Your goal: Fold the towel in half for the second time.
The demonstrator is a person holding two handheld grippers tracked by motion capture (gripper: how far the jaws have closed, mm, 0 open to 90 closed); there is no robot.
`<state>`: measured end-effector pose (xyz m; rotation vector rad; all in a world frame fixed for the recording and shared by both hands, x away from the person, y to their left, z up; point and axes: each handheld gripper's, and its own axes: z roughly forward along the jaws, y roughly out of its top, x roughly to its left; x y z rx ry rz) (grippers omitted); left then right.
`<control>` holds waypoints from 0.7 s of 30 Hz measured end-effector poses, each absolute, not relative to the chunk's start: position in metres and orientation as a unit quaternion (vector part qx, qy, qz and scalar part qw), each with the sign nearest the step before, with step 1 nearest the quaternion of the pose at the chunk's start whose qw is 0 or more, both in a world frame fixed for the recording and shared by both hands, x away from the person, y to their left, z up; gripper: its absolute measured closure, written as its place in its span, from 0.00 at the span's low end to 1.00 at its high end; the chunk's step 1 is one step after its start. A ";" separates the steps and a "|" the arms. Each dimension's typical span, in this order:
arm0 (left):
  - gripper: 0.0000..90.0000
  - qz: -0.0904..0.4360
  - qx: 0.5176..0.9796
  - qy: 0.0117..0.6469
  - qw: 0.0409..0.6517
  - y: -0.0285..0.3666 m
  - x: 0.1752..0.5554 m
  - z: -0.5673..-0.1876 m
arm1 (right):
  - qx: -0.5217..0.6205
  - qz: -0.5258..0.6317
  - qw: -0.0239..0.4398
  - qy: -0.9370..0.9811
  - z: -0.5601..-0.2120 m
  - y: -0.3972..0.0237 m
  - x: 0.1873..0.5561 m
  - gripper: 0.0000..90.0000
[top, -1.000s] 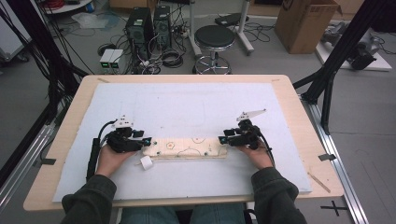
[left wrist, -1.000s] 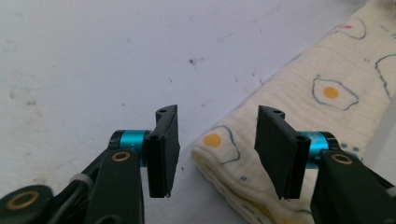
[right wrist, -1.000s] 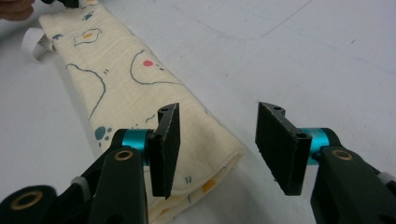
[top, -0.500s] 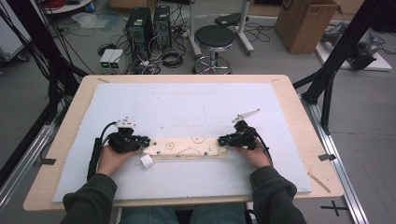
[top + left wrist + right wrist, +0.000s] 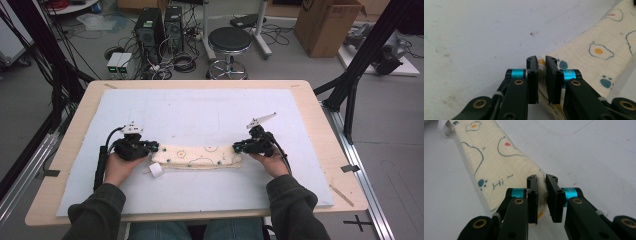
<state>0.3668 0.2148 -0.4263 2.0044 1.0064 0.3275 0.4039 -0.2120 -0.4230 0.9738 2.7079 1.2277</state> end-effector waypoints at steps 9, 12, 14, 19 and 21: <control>0.90 0.149 0.789 0.417 0.427 0.212 0.383 -0.421 | 0.327 0.391 0.035 0.859 -0.412 -0.212 0.421 0.89; 0.90 0.153 0.780 0.428 0.430 0.213 0.388 -0.425 | 0.331 0.395 0.043 0.856 -0.412 -0.211 0.429 0.89; 0.90 0.154 0.775 0.435 0.432 0.214 0.391 -0.427 | 0.334 0.395 0.047 0.855 -0.413 -0.209 0.433 0.89; 0.90 0.162 0.765 0.442 0.439 0.213 0.398 -0.431 | 0.348 0.393 0.053 0.850 -0.420 -0.208 0.441 0.89; 0.90 0.166 0.764 0.442 0.439 0.211 0.400 -0.431 | 0.351 0.392 0.058 0.848 -0.422 -0.208 0.443 0.89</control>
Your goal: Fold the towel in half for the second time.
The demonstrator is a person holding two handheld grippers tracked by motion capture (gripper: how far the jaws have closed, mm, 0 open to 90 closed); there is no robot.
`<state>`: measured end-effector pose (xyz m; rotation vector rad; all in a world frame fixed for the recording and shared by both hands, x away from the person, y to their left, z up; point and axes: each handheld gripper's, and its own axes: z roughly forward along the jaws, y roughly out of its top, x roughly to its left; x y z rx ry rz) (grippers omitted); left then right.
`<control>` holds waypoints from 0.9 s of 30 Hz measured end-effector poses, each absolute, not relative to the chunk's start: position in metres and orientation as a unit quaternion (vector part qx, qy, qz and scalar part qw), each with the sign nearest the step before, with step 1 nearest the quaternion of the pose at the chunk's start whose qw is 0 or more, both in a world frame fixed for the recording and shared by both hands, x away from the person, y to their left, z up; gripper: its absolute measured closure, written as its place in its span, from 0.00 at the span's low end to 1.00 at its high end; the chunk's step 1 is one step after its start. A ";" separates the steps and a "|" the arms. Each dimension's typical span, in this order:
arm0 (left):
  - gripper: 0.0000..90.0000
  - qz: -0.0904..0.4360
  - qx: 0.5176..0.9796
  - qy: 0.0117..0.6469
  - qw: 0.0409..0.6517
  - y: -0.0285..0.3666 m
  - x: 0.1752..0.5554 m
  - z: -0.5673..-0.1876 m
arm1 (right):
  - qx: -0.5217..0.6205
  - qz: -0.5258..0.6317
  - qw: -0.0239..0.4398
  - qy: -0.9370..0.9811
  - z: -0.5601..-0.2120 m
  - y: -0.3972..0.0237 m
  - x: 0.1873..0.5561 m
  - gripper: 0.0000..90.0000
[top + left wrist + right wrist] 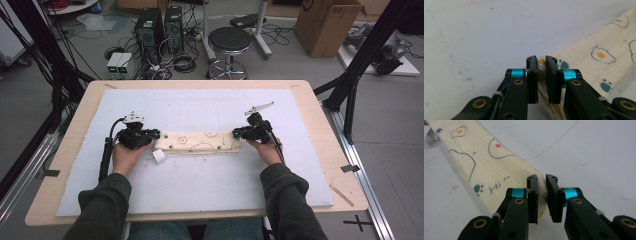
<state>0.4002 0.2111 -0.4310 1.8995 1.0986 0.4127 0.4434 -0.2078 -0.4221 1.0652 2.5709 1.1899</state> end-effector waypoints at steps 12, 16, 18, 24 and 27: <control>0.73 0.171 0.764 0.440 0.440 0.214 0.402 -0.423 | 0.362 0.411 0.071 0.834 -0.423 -0.217 0.447 0.75; 0.73 0.163 0.764 0.422 0.461 0.214 0.393 -0.415 | 0.350 0.418 0.078 0.835 -0.413 -0.220 0.438 0.75; 0.75 0.156 0.775 0.407 0.458 0.212 0.390 -0.415 | 0.345 0.417 0.078 0.837 -0.411 -0.219 0.435 0.75; 0.77 0.139 0.805 0.392 0.422 0.208 0.384 -0.426 | 0.318 0.393 0.081 0.859 -0.415 -0.206 0.426 0.74; 0.77 0.142 0.816 0.387 0.406 0.204 0.384 -0.430 | 0.315 0.380 0.080 0.866 -0.422 -0.203 0.424 0.74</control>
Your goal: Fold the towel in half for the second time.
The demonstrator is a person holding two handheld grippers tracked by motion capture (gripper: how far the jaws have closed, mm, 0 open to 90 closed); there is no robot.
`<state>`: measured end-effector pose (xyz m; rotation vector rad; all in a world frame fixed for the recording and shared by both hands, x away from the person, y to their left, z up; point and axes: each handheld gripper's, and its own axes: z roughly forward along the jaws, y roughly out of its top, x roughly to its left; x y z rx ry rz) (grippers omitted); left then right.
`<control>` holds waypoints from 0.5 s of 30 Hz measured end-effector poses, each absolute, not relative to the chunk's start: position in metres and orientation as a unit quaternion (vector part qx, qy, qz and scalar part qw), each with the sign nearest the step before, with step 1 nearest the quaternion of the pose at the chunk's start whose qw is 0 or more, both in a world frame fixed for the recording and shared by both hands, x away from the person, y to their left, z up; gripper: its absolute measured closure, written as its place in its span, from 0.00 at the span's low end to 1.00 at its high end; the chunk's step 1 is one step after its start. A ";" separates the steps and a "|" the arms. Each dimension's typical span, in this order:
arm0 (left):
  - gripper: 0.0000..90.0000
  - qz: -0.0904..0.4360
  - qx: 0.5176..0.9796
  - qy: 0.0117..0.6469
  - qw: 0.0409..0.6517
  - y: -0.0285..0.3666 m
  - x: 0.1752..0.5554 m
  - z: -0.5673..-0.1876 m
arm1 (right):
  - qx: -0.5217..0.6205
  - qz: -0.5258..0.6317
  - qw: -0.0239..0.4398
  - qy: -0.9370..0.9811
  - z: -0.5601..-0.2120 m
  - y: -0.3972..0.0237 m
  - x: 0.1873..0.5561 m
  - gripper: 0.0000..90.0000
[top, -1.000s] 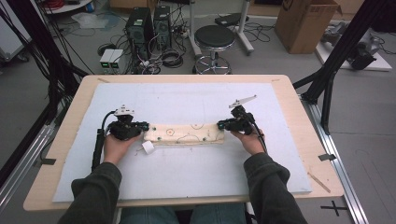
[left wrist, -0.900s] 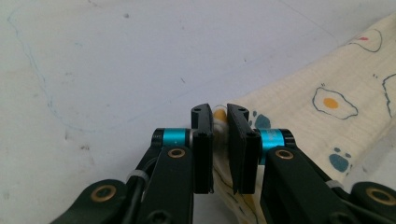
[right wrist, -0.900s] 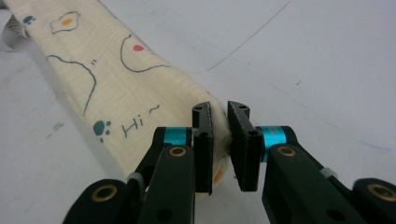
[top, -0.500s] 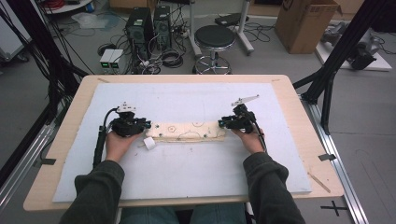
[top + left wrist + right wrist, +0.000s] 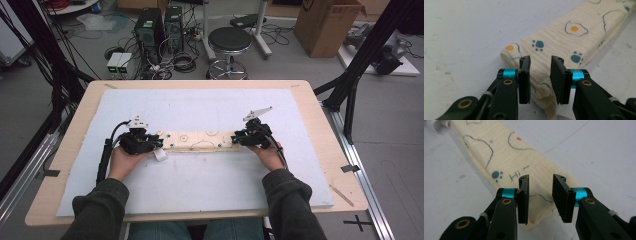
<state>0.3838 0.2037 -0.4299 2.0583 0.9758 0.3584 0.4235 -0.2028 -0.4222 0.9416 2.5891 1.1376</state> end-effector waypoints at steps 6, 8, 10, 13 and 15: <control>0.77 0.144 0.824 0.383 0.392 0.202 0.384 -0.435 | 0.316 0.376 0.081 0.867 -0.431 -0.204 0.421 0.73; 0.77 0.145 0.822 0.383 0.395 0.204 0.383 -0.437 | 0.314 0.374 0.085 0.869 -0.432 -0.204 0.420 0.73; 0.77 0.142 0.817 0.389 0.402 0.205 0.382 -0.439 | 0.314 0.375 0.086 0.868 -0.433 -0.204 0.419 0.73; 0.77 0.149 0.820 0.384 0.396 0.204 0.382 -0.439 | 0.316 0.380 0.090 0.865 -0.435 -0.204 0.417 0.73; 0.77 0.150 0.820 0.384 0.396 0.203 0.381 -0.439 | 0.315 0.381 0.091 0.865 -0.436 -0.204 0.417 0.73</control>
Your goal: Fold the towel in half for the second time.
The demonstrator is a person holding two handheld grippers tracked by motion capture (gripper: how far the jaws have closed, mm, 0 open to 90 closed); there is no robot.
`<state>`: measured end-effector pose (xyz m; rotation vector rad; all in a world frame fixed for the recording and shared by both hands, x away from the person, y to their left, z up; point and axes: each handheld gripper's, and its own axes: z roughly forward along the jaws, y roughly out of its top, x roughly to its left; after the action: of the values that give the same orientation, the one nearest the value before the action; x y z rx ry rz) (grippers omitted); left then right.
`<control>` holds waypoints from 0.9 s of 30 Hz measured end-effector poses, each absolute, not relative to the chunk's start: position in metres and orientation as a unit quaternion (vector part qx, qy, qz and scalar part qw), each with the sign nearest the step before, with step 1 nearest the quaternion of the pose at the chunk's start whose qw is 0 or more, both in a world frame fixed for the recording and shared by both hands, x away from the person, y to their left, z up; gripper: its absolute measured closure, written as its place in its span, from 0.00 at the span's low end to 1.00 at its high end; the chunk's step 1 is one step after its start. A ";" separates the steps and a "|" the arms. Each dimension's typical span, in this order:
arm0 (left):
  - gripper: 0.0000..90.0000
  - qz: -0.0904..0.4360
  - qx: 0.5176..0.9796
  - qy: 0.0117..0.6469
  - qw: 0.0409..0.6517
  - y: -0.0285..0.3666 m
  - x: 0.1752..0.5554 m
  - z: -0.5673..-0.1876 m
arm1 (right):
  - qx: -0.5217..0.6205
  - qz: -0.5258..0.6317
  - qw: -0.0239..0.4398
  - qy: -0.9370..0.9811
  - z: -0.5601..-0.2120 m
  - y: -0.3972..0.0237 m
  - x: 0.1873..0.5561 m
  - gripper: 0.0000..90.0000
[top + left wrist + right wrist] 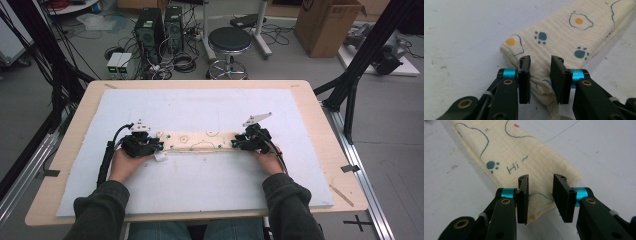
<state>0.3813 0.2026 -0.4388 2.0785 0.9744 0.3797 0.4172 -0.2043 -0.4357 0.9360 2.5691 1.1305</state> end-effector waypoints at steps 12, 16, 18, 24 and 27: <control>0.74 0.146 0.816 0.389 0.401 0.203 0.382 -0.438 | 0.323 0.384 0.087 0.861 -0.436 -0.203 0.418 0.69; 0.69 0.141 0.808 0.394 0.415 0.206 0.382 -0.436 | 0.322 0.385 0.085 0.861 -0.436 -0.202 0.417 0.65; 0.69 0.142 0.803 0.394 0.424 0.208 0.381 -0.433 | 0.324 0.387 0.082 0.860 -0.435 -0.202 0.417 0.62; 0.65 0.143 0.785 0.398 0.452 0.210 0.376 -0.424 | 0.331 0.408 0.078 0.847 -0.429 -0.206 0.415 0.57; 0.62 0.145 0.784 0.399 0.453 0.209 0.375 -0.422 | 0.346 0.413 0.067 0.840 -0.424 -0.207 0.416 0.49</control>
<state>0.3745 0.2090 -0.4218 1.9353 0.9841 0.3581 0.4156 -0.2065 -0.4240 1.0420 2.5326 1.2442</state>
